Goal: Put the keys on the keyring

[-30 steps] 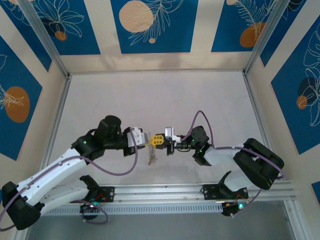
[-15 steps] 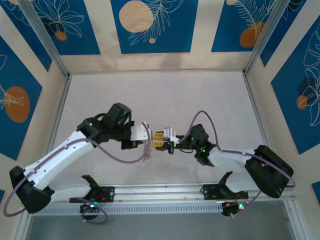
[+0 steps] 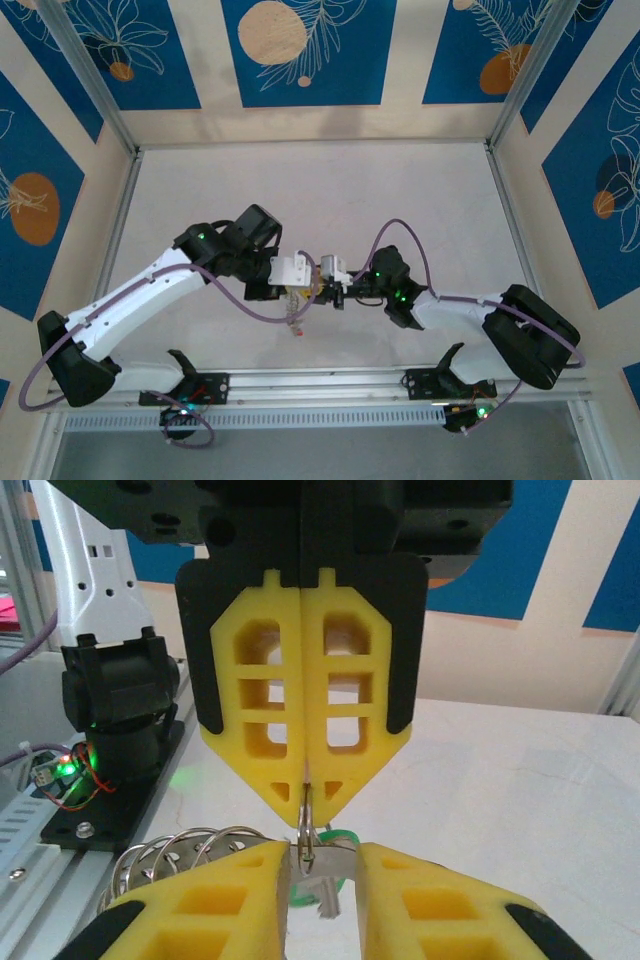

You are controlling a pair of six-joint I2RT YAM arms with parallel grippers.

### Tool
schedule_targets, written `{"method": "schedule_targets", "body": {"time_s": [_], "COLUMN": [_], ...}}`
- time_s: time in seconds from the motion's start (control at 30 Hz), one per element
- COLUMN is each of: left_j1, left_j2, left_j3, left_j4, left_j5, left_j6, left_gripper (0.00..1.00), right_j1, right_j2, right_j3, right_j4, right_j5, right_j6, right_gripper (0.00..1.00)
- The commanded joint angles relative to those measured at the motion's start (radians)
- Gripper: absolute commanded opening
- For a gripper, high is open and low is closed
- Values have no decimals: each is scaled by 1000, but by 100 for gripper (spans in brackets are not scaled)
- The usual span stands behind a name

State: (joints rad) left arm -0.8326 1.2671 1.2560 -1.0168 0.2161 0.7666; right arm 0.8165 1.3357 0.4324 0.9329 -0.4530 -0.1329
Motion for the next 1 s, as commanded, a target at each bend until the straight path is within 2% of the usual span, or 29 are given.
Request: {"method": "schedule_targets", "body": {"time_s": [0.0,0.1,0.2,0.27,0.33,0.6,0.67,0.7,0.83,0.97], "left_j1": [-7,-8,-8,-7,-7,-6,-4,-5,14,58], "left_j2": [-25,-21,-16,-19,-23,-27,-27,-29,-74,-135], "left_j3": [27,23,24,26,19,-5,-8,-9,-59,-132], "left_j4": [26,30,33,35,47,73,76,77,116,167], "left_j5": [53,45,44,55,64,84,88,85,63,86], "left_j6": [0,-5,3,4,2,3,4,3,-8,-28], "left_gripper": [0,0,0,0,0,0,0,1,15,18], "right_j1": [14,17,19,19,19,21,21,20,17,8], "right_j2": [16,21,17,25,24,42,46,49,46,31], "right_j3": [24,23,23,23,24,49,57,59,47,23], "right_j4": [26,51,44,47,49,39,32,32,83,159], "right_j5": [-31,-44,-41,-33,-28,-24,-30,-32,-21,-21], "right_j6": [25,40,42,45,51,58,59,60,76,101], "right_gripper": [28,32,32,22,16,14,3,0,0,0]}}
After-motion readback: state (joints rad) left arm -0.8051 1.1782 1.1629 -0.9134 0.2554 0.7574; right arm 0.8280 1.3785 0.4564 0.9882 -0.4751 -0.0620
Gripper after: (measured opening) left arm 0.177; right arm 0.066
